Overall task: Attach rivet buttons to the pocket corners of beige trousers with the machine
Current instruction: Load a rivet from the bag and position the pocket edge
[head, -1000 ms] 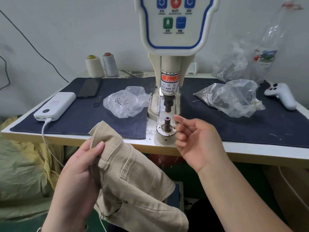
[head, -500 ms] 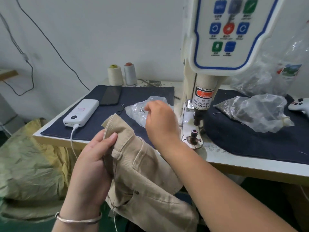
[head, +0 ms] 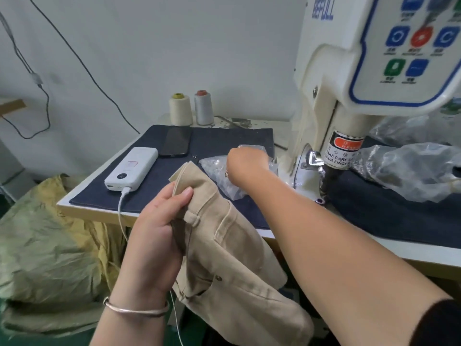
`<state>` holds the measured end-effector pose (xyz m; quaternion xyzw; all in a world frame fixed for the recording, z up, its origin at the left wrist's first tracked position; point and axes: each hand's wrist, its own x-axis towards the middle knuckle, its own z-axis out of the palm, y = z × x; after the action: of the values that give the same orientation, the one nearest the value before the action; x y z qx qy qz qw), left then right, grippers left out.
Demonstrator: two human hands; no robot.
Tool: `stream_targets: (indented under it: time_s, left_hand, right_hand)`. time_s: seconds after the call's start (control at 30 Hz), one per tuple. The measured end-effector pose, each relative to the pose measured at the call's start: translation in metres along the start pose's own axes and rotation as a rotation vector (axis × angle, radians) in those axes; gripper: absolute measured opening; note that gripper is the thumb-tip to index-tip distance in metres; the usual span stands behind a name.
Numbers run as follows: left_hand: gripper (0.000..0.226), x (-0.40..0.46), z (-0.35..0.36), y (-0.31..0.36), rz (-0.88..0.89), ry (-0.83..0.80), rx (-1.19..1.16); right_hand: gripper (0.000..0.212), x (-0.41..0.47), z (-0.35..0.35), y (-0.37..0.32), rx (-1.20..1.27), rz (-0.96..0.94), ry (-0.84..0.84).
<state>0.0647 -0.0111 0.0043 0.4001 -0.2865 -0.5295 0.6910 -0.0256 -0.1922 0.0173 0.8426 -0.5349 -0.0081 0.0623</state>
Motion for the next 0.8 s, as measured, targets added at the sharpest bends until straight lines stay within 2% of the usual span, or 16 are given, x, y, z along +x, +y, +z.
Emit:
stream_targets:
  time_s: [0.33, 0.5, 0.8]
  left_hand:
    - [0.032, 0.001, -0.004, -0.004, -0.002, 0.012, -0.004]
    - [0.031, 0.001, -0.004, -0.005, 0.005, 0.002, -0.032]
    - [0.028, 0.002, -0.007, -0.007, 0.016, -0.004, -0.032]
  right_hand:
    - [0.024, 0.007, 0.012, 0.003, -0.07, -0.04, 0.092]
    - [0.015, 0.008, 0.016, 0.001, -0.087, -0.079, 0.082]
    - [0.028, 0.012, 0.024, 0.001, -0.014, -0.068, 0.079]
